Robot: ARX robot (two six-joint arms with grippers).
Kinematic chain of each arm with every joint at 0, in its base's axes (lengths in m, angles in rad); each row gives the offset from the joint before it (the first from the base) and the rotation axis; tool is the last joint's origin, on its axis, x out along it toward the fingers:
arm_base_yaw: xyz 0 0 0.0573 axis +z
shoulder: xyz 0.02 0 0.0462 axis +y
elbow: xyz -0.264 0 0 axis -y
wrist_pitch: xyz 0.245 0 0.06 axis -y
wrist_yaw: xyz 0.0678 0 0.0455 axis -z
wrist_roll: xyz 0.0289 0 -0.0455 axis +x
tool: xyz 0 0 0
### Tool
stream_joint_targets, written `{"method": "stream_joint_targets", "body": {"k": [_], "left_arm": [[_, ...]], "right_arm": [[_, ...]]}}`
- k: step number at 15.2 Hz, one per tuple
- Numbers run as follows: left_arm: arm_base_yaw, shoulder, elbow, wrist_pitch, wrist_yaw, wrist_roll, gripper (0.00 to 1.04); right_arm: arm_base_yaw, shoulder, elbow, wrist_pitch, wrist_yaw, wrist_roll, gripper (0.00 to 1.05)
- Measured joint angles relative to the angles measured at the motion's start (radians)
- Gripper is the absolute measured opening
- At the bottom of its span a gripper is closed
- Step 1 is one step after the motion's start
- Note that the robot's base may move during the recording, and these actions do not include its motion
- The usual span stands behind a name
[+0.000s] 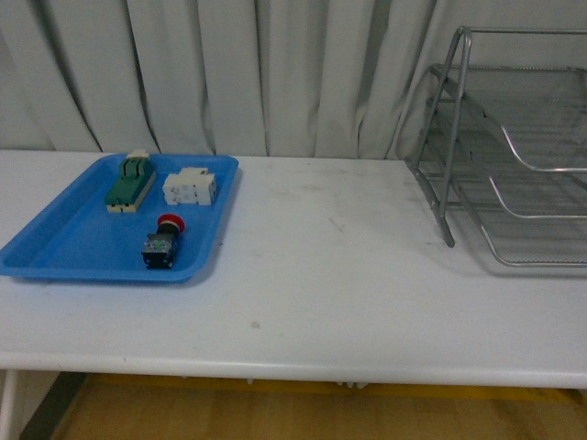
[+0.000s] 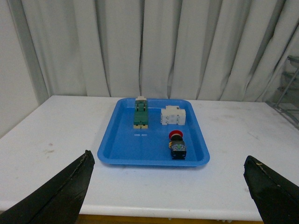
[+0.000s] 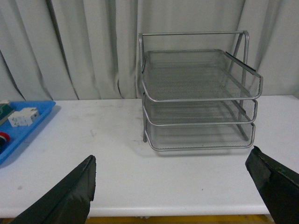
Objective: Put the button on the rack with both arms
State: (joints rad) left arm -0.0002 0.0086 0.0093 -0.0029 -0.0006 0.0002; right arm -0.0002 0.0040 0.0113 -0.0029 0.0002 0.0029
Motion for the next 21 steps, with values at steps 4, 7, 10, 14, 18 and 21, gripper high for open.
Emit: {"method": "stream_joint_targets", "body": {"k": [4,7,10,14,18,21], "left_arm": [[0.0,0.0,0.0,0.0,0.0,0.0,0.98],[0.0,0.0,0.0,0.0,0.0,0.0,0.98],[0.0,0.0,0.0,0.0,0.0,0.0,0.98],[0.0,0.0,0.0,0.0,0.0,0.0,0.98],[0.0,0.0,0.0,0.0,0.0,0.0,0.98],[0.0,0.0,0.0,0.0,0.0,0.0,0.98]], "right_arm": [[0.0,0.0,0.0,0.0,0.0,0.0,0.98],[0.0,0.0,0.0,0.0,0.0,0.0,0.98],[0.0,0.0,0.0,0.0,0.0,0.0,0.98],[0.0,0.0,0.0,0.0,0.0,0.0,0.98],[0.0,0.0,0.0,0.0,0.0,0.0,0.98],[0.0,0.0,0.0,0.0,0.0,0.0,0.98]]}}
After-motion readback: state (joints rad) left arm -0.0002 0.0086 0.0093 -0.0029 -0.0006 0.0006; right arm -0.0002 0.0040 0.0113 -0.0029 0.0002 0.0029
